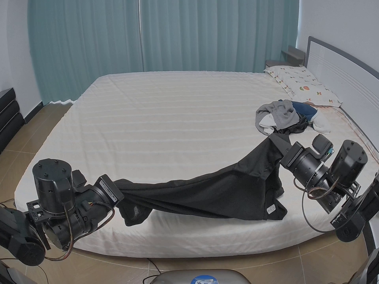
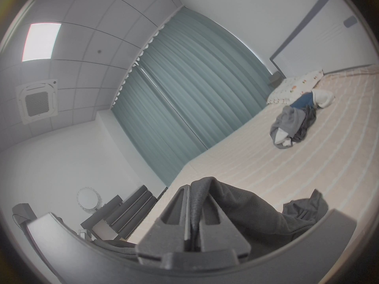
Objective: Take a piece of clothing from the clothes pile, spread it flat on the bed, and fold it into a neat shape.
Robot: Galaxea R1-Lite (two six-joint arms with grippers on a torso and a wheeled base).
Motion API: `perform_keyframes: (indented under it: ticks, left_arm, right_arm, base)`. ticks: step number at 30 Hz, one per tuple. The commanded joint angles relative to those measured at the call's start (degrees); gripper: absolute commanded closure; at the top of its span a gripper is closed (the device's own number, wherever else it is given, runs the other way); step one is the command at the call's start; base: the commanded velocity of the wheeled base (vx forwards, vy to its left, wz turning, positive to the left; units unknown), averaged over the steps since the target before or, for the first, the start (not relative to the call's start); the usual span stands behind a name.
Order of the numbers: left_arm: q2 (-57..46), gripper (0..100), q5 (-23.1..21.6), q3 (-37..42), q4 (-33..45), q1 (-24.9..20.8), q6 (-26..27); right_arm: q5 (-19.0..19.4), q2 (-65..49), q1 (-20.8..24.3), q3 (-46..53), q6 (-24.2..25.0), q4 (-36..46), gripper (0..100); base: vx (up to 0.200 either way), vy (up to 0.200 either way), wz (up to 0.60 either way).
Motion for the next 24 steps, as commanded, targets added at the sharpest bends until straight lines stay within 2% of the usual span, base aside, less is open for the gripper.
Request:
perform_keyframes:
  ticks: [1, 7, 8, 9, 18, 22, 23, 24]
  left_arm:
    - [-4.82, 100, 0.11, -1.28, 1.77, -1.29, 1.1]
    - [-8.86, 100, 0.19, -6.11, 7.93, -1.47, 1.98]
    - [-10.97, 100, 0.19, -9.36, 11.88, -1.47, 1.98]
    - [-11.23, 100, 0.19, -10.15, 12.76, -1.47, 1.98]
    - [-14.75, 100, 0.19, -27.64, 31.57, -0.85, 1.89]
    - [-14.49, 100, 0.19, -28.7, 32.53, -0.85, 1.81]
    - [-10.62, 100, 0.11, -33.09, 35.87, 0.03, 1.37]
    - [-9.48, 100, 0.11, -33.8, 36.05, 0.2, 1.28]
  right_arm:
    - [0.14, -9.08, 0.73, 0.92, -1.81, 0.03, 100]
    - [0.14, -18.57, 1.35, -0.14, -3.84, 5.04, 100]
    - [0.23, -22.79, 1.35, -1.72, -5.42, 8.82, 100]
    - [0.23, -23.58, 1.35, -2.25, -5.51, 9.7, 100]
    - [0.14, -36.59, -1.55, -21.94, -4.89, 36.33, 100]
    - [0.23, -36.59, -2.34, -23.96, -4.71, 38.35, 100]
    - [1.9, -31.84, -9.02, -34.59, 0.65, 48.29, 100]
    - [2.69, -30.44, -10.16, -35.91, 1.53, 49.78, 100]
  base:
    - [-0.2, 0.0, 0.0]
    - [-0.033, 0.0, 0.0]
    - [0.0, 0.0, 0.0]
    - [0.0, 0.0, 0.0]
    - [0.0, 0.0, 0.0]
    - [0.0, 0.0, 0.0]
    - [0.0, 0.0, 0.0]
    - [0.0, 0.0, 0.0]
